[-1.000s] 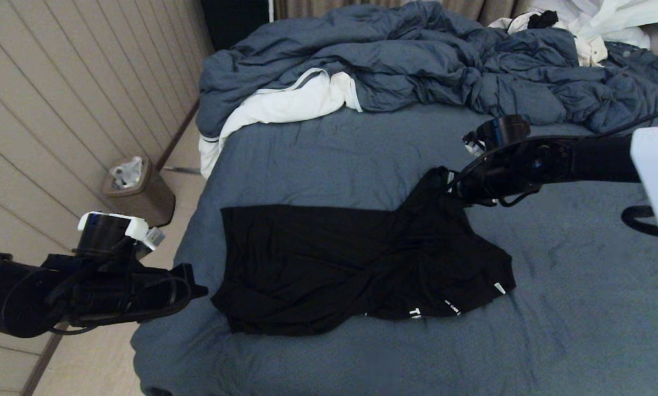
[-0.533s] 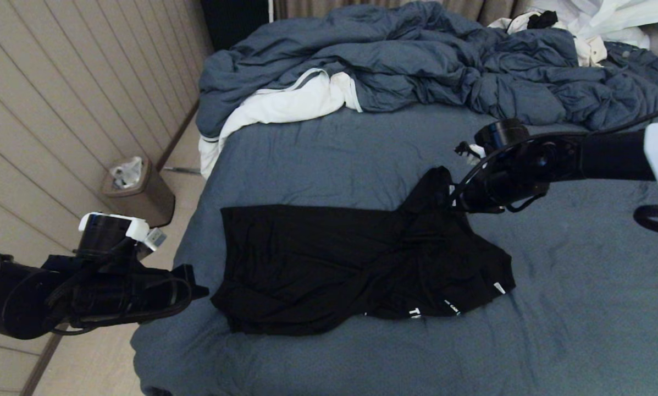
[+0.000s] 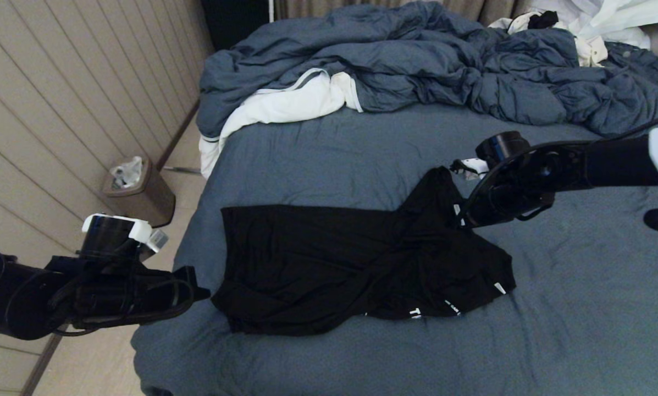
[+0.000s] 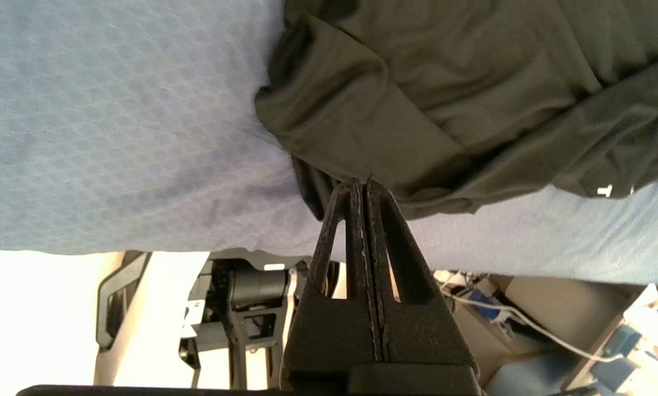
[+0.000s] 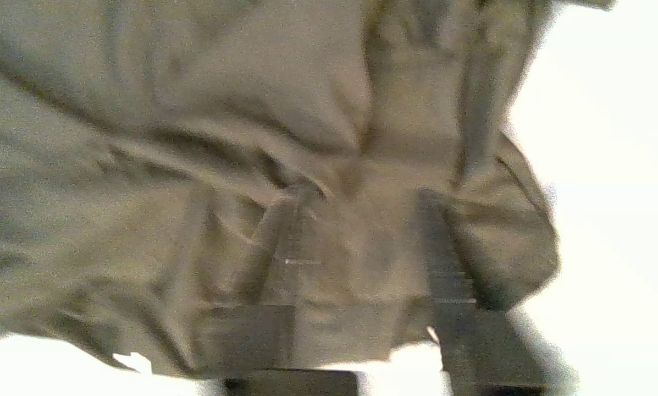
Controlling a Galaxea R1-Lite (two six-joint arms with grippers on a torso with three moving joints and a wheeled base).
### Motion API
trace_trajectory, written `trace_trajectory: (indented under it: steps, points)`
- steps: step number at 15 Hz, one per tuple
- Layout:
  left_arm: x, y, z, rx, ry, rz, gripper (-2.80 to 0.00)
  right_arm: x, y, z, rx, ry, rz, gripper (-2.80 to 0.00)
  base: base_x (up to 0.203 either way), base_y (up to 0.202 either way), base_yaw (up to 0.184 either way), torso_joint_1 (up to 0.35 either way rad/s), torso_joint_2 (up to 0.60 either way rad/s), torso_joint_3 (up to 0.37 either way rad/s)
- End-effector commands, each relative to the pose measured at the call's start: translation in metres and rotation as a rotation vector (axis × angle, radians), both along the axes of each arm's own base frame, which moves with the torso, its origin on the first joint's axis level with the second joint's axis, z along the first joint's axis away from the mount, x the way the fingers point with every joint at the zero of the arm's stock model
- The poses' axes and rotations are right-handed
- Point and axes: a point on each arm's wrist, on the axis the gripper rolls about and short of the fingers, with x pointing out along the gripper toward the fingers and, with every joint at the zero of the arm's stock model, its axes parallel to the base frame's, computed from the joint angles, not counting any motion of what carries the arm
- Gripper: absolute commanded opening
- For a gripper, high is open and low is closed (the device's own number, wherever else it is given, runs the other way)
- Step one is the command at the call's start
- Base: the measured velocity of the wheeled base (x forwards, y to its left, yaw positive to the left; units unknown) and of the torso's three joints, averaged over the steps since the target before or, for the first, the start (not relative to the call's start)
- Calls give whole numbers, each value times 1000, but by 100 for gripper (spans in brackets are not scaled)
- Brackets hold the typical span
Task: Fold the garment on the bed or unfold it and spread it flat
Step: Fold the black T-shirt
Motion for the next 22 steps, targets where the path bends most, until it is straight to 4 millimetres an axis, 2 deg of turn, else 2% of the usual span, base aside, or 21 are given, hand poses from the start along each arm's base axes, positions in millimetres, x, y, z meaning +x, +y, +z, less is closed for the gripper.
trace_trajectory:
  steps: [1,4,6,9,14,17,22]
  points:
    - [1,-1,-2,-2,6,-1,-280,-10,-3,4,-37,13,0,-280,0,0,0,0,0,0]
    - [1,-2,-2,-2,7,-6,-280,-23,-10,3,-117,60,46,-280,0,0,0,0,0,0]
    - [0,-2,-2,-2,8,-6,-280,-27,-10,-7,-153,94,90,-280,0,0,0,0,0,0]
    - [0,-2,-2,-1,11,-6,-280,-24,1,-28,-167,156,133,-280,0,0,0,0,0,0]
    - [1,-2,-3,-2,12,-5,-280,-13,14,-56,-211,213,157,-280,0,0,0,0,0,0]
    - [1,-2,-3,-2,12,-5,-280,-1,25,-73,-239,179,145,-280,0,0,0,0,0,0]
    - [4,-3,-7,0,24,-5,-280,25,56,-77,-159,27,100,-280,0,0,0,0,0,0]
